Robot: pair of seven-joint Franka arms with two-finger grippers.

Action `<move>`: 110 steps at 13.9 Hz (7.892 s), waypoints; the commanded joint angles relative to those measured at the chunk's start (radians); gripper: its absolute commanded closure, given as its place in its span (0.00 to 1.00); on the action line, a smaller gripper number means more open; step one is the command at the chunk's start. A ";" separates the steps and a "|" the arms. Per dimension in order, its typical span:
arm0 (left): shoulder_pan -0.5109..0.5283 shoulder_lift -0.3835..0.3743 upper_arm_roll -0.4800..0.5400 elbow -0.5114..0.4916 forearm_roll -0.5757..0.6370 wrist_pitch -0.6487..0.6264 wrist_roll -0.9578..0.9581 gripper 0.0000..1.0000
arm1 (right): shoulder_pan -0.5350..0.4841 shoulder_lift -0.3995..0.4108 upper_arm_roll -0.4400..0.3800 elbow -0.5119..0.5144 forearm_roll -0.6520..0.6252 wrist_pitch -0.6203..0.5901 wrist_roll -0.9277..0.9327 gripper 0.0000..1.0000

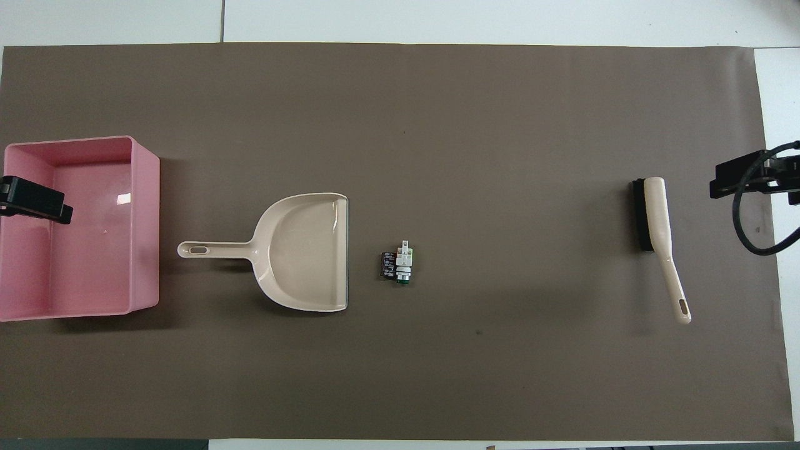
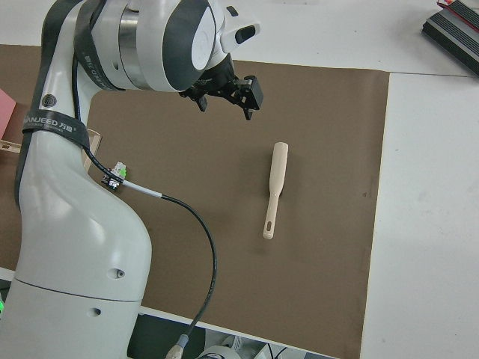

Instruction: Clean e-waste and dump in bin

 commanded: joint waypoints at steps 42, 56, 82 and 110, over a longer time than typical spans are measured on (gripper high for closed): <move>-0.326 -0.009 -0.095 -0.683 0.397 0.579 0.804 0.08 | -0.194 -0.101 -0.003 -0.880 0.011 0.691 -0.234 0.51; -0.344 0.066 -0.095 -0.738 0.488 0.659 0.692 0.20 | 0.125 -0.017 0.003 -0.507 -0.052 0.313 0.016 1.00; -0.499 0.124 -0.092 -0.635 0.554 0.454 0.629 1.00 | 0.652 0.147 0.033 -0.498 0.275 0.371 0.133 1.00; -0.093 -0.069 -0.084 -0.597 0.298 0.556 1.177 1.00 | 0.152 -0.074 0.023 -0.536 0.004 0.202 0.026 1.00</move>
